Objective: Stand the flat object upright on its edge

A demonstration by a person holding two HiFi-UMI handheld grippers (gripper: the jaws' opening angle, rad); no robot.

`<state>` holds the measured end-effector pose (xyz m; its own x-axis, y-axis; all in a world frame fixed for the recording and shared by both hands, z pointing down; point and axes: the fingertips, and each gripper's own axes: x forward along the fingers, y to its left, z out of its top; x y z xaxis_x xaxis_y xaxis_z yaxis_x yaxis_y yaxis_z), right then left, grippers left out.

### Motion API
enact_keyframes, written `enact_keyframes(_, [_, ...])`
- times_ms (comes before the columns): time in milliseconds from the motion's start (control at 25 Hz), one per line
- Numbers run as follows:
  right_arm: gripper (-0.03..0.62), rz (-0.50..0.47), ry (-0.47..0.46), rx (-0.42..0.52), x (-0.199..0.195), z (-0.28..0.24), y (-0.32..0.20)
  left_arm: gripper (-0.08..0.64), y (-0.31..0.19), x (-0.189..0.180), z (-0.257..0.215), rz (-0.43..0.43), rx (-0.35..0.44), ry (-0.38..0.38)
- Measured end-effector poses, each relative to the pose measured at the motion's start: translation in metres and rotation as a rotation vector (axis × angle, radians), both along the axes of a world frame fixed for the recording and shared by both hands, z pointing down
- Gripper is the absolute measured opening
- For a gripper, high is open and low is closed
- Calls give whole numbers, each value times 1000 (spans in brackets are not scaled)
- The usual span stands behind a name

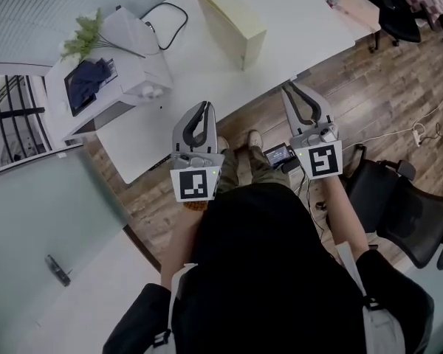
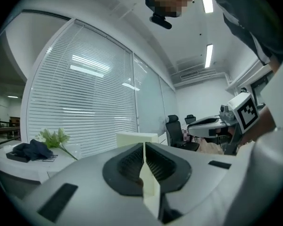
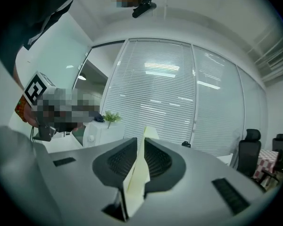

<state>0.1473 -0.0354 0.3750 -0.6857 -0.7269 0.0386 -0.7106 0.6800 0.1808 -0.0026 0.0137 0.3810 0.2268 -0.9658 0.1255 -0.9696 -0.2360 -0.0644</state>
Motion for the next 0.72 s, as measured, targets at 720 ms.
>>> enact_keyframes(720, [41,113,-25,60,-108,-34,63,15,22,-71,-38,28,164,20])
